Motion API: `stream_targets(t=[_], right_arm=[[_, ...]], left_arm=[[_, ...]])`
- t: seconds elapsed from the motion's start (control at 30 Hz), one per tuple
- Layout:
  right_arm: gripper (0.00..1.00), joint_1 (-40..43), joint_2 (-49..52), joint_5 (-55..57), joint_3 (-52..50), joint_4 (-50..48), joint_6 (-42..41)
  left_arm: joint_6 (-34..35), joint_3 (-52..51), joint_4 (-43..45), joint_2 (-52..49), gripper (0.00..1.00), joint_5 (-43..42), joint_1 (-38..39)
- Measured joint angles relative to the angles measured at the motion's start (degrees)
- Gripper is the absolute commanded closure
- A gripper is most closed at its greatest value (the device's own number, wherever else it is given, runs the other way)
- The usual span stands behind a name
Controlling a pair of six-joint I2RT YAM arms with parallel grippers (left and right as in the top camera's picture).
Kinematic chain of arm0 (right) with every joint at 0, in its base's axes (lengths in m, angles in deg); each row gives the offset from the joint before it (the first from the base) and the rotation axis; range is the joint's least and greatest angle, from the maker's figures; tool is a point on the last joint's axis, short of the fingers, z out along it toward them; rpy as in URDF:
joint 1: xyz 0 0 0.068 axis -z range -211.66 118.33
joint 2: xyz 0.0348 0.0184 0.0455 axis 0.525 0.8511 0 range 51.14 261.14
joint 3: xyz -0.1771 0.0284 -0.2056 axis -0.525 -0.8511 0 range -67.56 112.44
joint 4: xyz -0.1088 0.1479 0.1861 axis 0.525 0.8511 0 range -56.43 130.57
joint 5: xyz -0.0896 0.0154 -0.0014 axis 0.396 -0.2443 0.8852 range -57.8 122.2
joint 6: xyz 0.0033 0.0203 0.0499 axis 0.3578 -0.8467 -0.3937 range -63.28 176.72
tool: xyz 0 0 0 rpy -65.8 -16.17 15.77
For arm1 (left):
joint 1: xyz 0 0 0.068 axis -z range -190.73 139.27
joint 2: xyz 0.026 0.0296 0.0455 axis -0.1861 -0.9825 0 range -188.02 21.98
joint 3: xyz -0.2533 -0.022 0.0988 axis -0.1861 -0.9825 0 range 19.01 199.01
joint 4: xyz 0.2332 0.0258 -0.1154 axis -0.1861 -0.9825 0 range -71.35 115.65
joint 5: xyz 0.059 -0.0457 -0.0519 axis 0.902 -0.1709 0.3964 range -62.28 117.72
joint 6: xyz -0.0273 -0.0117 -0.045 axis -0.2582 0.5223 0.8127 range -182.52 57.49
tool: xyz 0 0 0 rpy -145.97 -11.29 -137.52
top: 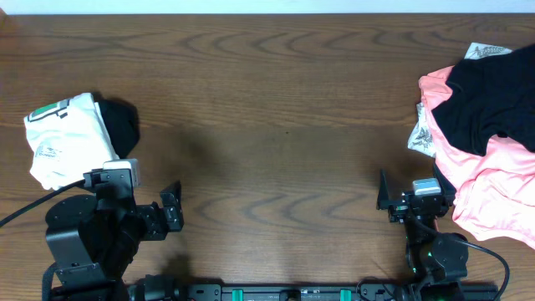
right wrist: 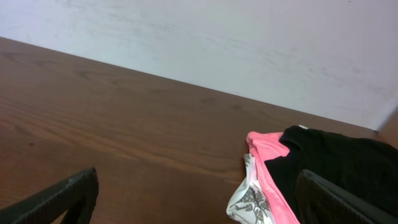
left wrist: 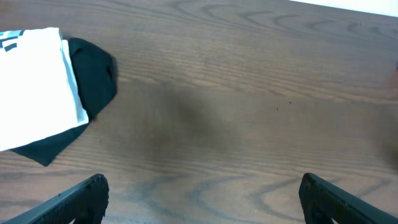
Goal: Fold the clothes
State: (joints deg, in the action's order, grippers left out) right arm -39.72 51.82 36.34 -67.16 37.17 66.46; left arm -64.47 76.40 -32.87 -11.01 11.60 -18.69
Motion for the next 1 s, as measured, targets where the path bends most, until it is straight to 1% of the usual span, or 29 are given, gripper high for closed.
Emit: stream_targets(t=[0.13, 0.27, 0.4, 0.6, 0.8, 0.87, 1.0], right_arm=[[0.01, 0.0, 0.0, 0.0, 0.0, 0.0, 0.0], [0.01, 0.0, 0.0, 0.02, 0.0, 0.0, 0.02], [0.01, 0.0, 0.0, 0.07, 0.0, -0.04, 0.02], [0.01, 0.0, 0.0, 0.24, 0.0, -0.02, 0.02], [0.01, 0.0, 0.0, 0.33, 0.0, 0.0, 0.04], [0.01, 0.0, 0.0, 0.35, 0.0, 0.0, 0.04], [0.01, 0.0, 0.0, 0.39, 0.0, 0.0, 0.02]], left_arm=[[0.0, 0.0, -0.11, 0.63, 0.02, 0.11, 0.0], [-0.02, -0.59, -1.53, 3.58, 0.02, 1.92, 0.0], [0.0, -6.4, 0.39, 9.55, 0.02, 2.84, 0.0], [0.0, -23.85, 13.09, 20.06, 0.02, 3.04, 0.0], [0.02, -36.15, 23.74, 30.47, 0.02, 2.95, 0.0], [0.0, -38.93, 28.63, 32.22, 0.02, 2.91, 0.0], [-0.24, -43.95, 39.34, 32.41, 0.02, 3.02, 0.44]])
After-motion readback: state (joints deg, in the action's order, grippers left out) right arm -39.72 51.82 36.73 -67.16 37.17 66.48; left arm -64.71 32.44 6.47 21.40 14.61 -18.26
